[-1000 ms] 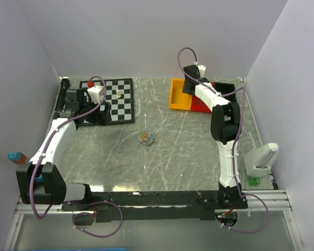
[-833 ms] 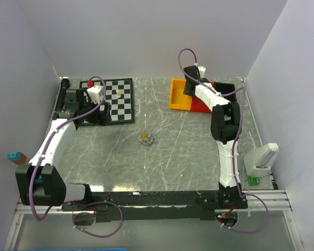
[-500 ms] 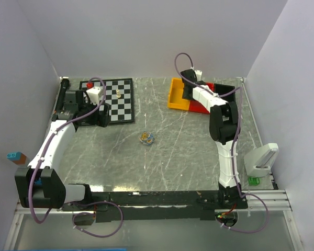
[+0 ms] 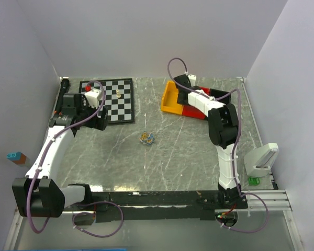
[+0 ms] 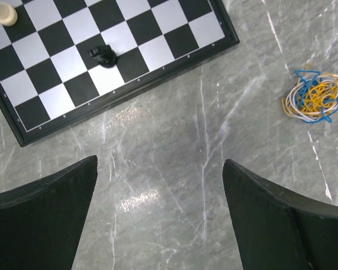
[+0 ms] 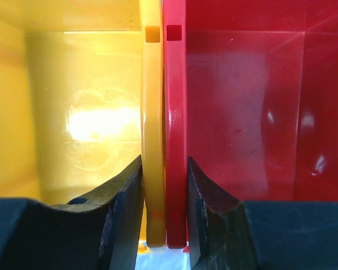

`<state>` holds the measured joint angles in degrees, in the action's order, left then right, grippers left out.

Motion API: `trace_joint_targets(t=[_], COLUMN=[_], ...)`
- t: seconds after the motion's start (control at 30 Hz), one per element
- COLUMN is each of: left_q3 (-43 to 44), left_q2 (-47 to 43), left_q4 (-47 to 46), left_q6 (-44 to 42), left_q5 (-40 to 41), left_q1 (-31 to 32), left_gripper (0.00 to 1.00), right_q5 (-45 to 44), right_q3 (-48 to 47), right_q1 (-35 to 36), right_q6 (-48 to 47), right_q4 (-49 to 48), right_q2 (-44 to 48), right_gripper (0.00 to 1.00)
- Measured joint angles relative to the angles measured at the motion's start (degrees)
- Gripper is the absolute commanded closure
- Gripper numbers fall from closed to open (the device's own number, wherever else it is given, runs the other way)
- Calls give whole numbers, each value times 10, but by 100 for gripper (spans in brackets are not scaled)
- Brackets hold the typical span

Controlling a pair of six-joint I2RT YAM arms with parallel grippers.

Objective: Untangle the cables

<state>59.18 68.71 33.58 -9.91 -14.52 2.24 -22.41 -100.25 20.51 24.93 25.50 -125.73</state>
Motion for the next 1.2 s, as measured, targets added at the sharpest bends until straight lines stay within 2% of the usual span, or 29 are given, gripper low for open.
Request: trace_joint_targets(t=[0.17,0.5,0.9,0.97,1.1,1.13,1.2], left_q3=[-10,-26,-30,-30,-30,-30,-30], left_q2=[-3,-30,-44,-45,-45,-45,-45], left_q4=[2,6,17,17,19,19,19], left_q6=[-6,-15,-26,-28,-30,-30,-29], left_q5=[15,26,38,39,39,39,39], left_q1=[0,0,1,1,1,1,1], left_gripper=[3,3,3,3,3,3,3], right_q5=[0,-9,-29,-29,-26,-23,-12], right_q3=[62,180,206,229,272,276,276], right_q1=[31,141,229,251,279,283,283], right_q6=[20,83,145,162,193,201,214], right_q4=[-6,-15,-3,-1,16,23,38], right_q2=[42,123,142,161,198,203,206], right_gripper=[92,94,97,86,42,35,30])
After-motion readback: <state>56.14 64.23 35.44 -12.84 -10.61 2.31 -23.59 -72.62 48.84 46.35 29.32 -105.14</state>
